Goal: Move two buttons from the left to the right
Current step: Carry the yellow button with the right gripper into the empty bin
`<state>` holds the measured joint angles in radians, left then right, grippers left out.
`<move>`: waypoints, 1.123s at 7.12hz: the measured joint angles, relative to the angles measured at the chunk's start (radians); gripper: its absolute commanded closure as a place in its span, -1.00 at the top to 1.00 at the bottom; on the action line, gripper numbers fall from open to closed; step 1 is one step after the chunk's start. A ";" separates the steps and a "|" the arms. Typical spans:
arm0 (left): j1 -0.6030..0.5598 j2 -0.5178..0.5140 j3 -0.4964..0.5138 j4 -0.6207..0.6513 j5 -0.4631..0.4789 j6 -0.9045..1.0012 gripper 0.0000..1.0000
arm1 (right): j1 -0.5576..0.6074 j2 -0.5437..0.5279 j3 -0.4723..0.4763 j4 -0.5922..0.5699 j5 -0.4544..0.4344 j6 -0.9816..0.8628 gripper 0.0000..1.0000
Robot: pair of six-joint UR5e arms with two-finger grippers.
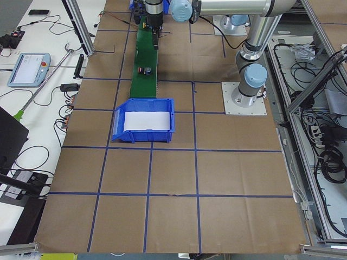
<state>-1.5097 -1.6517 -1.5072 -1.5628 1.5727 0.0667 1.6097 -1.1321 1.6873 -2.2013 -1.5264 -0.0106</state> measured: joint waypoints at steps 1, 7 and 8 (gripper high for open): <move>0.000 0.001 0.000 -0.001 0.002 -0.003 1.00 | -0.004 -0.002 0.000 0.000 -0.015 -0.005 -0.88; 0.000 -0.001 -0.001 -0.003 0.000 -0.005 1.00 | -0.138 -0.149 -0.145 0.191 -0.063 -0.083 -0.86; 0.000 -0.001 -0.001 -0.003 0.000 -0.005 1.00 | -0.215 -0.157 -0.217 0.259 -0.061 -0.197 -0.86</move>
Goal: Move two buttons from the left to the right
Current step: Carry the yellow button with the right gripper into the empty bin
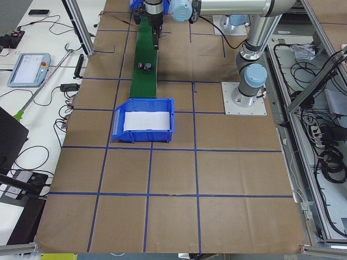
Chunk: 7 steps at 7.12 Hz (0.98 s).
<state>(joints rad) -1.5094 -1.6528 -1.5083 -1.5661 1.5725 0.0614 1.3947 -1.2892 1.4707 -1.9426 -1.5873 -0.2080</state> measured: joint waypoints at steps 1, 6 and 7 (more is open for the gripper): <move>0.000 0.000 -0.001 0.000 0.000 0.000 1.00 | -0.084 0.013 -0.049 0.032 0.001 -0.138 -0.86; 0.000 0.001 -0.001 0.000 0.001 0.000 1.00 | -0.353 0.156 -0.035 -0.018 0.133 -0.513 -0.89; 0.000 0.001 -0.001 0.000 0.001 0.000 1.00 | -0.377 0.175 0.004 -0.067 0.136 -0.545 -0.89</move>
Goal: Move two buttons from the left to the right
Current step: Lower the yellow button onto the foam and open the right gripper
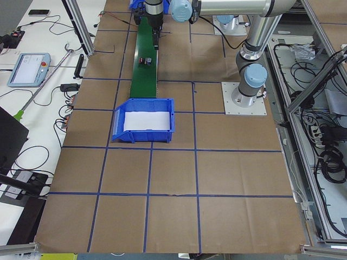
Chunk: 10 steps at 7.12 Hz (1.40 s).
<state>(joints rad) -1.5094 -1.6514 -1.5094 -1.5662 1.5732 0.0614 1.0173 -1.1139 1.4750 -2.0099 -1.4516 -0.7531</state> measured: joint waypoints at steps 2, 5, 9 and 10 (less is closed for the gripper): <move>0.000 -0.001 0.000 0.000 -0.001 0.000 1.00 | -0.018 0.006 0.106 -0.103 0.000 -0.020 -0.89; 0.000 -0.001 0.000 0.000 -0.004 0.000 1.00 | -0.020 -0.034 0.264 -0.218 -0.003 -0.017 -0.89; 0.000 -0.001 0.000 0.000 -0.005 0.000 1.00 | -0.041 -0.049 0.320 -0.235 -0.018 -0.029 -0.86; 0.000 -0.001 0.000 0.000 -0.005 -0.001 1.00 | -0.046 -0.049 0.323 -0.236 -0.022 -0.029 -0.59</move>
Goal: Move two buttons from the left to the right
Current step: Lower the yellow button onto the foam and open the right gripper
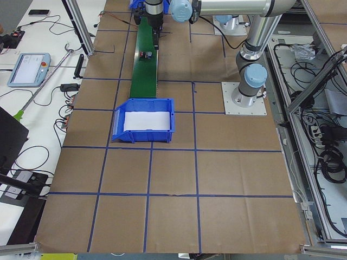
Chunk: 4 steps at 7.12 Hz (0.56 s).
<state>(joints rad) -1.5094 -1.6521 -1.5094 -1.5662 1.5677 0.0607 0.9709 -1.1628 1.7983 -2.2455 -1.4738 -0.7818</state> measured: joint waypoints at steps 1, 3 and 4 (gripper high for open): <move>0.000 0.000 0.000 0.000 0.000 0.000 1.00 | -0.003 0.000 0.005 0.000 -0.003 0.002 0.85; 0.000 0.000 0.000 0.000 -0.001 0.000 1.00 | -0.004 -0.002 0.010 0.002 0.006 0.011 0.99; 0.000 0.000 0.000 0.000 -0.001 0.000 1.00 | -0.004 -0.003 0.007 0.002 0.008 0.014 0.99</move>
<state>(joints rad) -1.5094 -1.6521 -1.5094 -1.5662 1.5664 0.0610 0.9665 -1.1658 1.8050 -2.2436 -1.4659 -0.7681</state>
